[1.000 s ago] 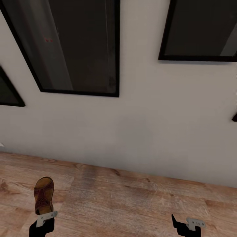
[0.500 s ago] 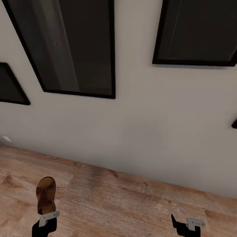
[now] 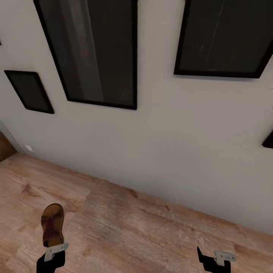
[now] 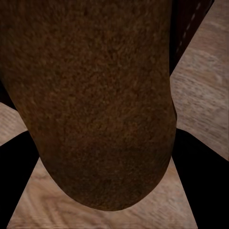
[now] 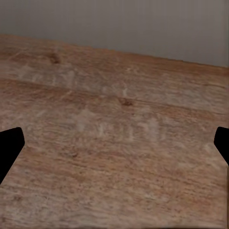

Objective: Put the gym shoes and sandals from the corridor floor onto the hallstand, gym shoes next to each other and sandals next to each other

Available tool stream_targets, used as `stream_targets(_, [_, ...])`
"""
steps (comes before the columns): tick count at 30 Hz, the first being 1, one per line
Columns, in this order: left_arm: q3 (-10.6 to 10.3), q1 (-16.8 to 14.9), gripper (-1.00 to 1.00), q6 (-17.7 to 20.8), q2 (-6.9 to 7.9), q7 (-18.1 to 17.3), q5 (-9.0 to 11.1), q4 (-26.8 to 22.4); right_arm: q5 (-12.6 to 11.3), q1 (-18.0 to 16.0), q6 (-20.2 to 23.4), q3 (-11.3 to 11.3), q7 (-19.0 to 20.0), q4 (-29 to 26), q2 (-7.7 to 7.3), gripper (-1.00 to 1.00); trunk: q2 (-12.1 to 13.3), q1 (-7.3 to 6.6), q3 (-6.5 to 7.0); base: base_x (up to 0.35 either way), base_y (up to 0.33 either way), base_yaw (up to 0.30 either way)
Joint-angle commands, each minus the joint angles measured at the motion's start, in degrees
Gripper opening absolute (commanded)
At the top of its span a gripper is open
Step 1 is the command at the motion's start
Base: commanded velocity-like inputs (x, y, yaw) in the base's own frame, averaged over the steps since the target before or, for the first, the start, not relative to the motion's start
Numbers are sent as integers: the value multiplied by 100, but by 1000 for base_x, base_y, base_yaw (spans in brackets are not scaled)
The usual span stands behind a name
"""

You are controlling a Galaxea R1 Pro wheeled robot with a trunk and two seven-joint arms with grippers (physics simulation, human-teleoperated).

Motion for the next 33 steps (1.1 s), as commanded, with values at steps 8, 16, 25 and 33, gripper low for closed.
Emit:
stream_targets(8, [53, -6, -100, -17, -5, -39, -48, 2, -63, -1, -14, 7, 57, 4, -1, 100, -2, -4, 43, -212, -160, 214])
stream_targets(16, [54, -6, -100, -12, 0, -39, -48, 2, -59, -1, -16, 6, 57, 4, -1, 100, -2, -4, 91, -36, -20, 214])
stream_targets(25, [54, -6, -100, -12, -4, -39, -37, 2, -57, -1, -12, 14, 57, 4, 6, 100, -2, -4, 144, -1, -1, 214])
stream_targets(33, [54, -6, -100, -8, -12, -39, -30, 11, -57, -1, -12, 15, 57, 4, 7, 100, -2, -4, 191, 0, 0, 214])
